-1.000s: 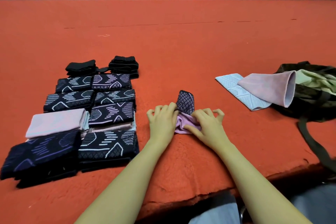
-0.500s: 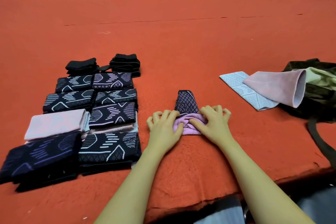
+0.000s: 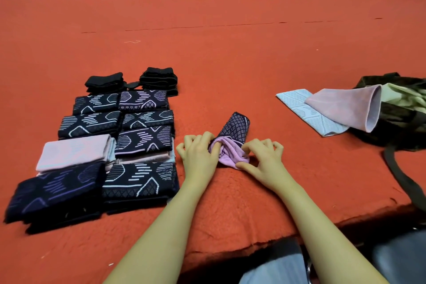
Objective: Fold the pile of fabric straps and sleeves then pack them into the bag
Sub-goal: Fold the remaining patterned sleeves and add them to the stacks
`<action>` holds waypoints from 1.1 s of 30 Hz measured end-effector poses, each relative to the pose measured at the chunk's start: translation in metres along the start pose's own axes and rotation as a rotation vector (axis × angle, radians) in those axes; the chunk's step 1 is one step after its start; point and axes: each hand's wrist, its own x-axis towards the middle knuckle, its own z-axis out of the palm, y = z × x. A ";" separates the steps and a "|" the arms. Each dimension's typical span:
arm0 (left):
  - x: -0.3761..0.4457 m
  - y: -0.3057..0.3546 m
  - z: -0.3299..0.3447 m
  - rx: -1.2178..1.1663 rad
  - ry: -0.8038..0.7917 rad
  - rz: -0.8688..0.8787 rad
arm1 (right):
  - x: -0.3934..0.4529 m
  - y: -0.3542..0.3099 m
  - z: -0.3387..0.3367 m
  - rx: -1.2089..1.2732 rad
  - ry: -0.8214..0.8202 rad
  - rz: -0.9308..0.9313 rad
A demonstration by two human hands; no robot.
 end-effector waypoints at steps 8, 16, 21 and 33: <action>-0.001 0.001 -0.003 0.037 0.047 -0.027 | 0.006 -0.008 0.008 -0.121 0.151 -0.043; -0.002 0.006 -0.011 -0.184 0.054 -0.113 | 0.017 -0.019 0.016 0.024 0.285 0.136; -0.008 0.008 -0.015 -0.313 -0.045 -0.070 | 0.025 -0.012 0.017 0.083 0.345 0.354; -0.004 0.007 -0.005 -0.206 -0.042 0.045 | 0.021 -0.017 0.014 0.023 0.270 0.380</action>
